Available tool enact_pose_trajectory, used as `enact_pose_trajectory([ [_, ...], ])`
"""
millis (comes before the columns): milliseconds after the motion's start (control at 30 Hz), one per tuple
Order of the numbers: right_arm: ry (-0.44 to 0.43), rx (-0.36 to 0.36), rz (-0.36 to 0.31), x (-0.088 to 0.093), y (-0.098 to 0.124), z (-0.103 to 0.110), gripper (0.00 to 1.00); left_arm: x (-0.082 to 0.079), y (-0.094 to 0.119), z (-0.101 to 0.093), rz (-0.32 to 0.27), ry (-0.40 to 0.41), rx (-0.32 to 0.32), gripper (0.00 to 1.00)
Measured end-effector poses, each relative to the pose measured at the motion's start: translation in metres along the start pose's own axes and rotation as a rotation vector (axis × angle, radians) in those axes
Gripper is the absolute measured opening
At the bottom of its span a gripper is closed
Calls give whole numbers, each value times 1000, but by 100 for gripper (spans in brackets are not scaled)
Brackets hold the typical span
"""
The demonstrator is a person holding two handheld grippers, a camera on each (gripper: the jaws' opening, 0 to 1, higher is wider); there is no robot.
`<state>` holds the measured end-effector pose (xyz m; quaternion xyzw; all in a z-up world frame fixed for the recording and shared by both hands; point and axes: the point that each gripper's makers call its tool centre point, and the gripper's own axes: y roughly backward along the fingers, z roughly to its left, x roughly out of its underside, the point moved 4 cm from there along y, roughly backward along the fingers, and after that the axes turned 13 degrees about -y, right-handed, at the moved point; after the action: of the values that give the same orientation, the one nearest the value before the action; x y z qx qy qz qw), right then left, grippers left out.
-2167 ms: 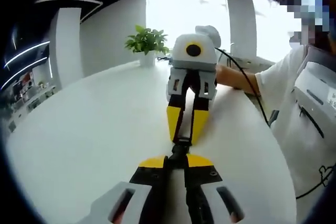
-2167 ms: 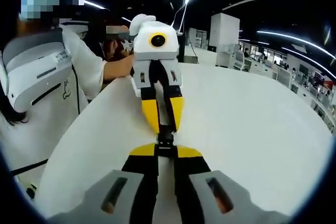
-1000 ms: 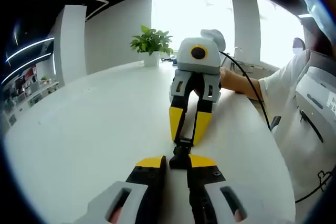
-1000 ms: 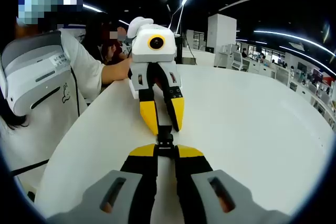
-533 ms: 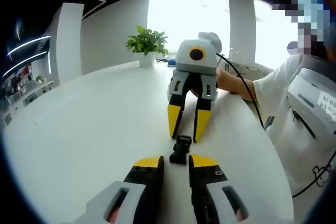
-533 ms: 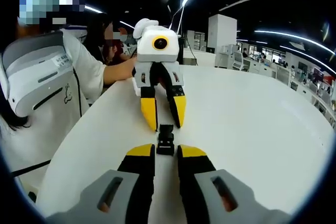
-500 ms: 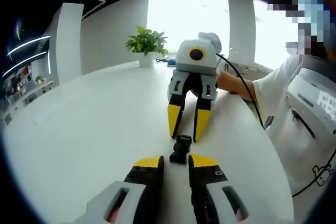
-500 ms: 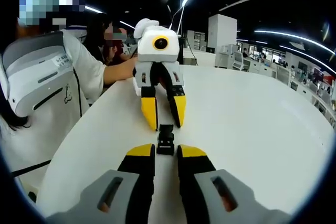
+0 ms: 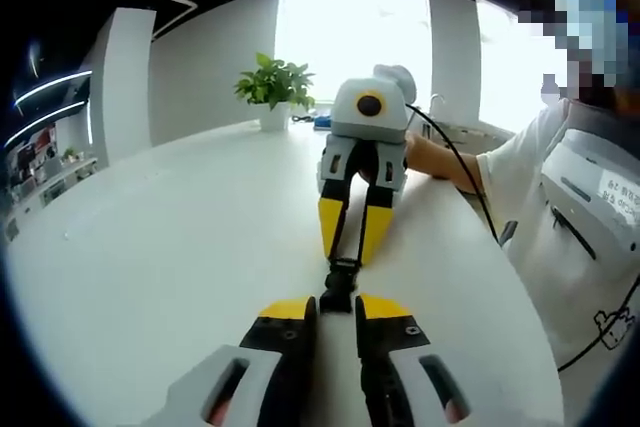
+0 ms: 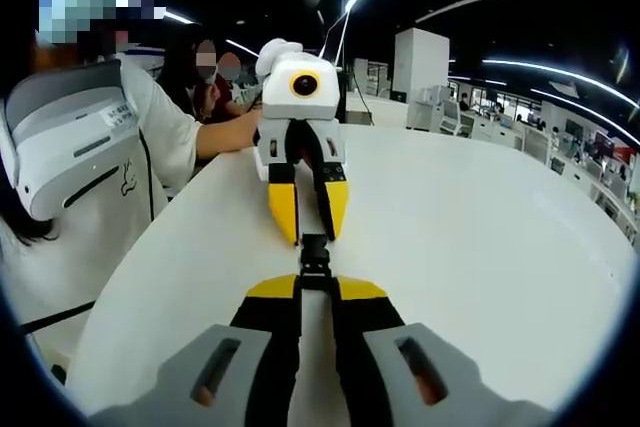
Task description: Snap the two parts of the plastic buckle together until the buckle closes and remains connected.
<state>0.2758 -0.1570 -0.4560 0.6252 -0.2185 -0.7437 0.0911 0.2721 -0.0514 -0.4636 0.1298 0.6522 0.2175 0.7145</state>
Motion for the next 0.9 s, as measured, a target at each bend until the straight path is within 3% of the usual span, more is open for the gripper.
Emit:
enact_pose_trajectory([
  [400, 6, -5, -7, 0, 0, 0, 10, 1, 0, -1, -1, -24, 0, 11],
  [900, 6, 10, -1, 0, 0, 3, 7, -1, 0, 2, -6, 1, 3, 8],
])
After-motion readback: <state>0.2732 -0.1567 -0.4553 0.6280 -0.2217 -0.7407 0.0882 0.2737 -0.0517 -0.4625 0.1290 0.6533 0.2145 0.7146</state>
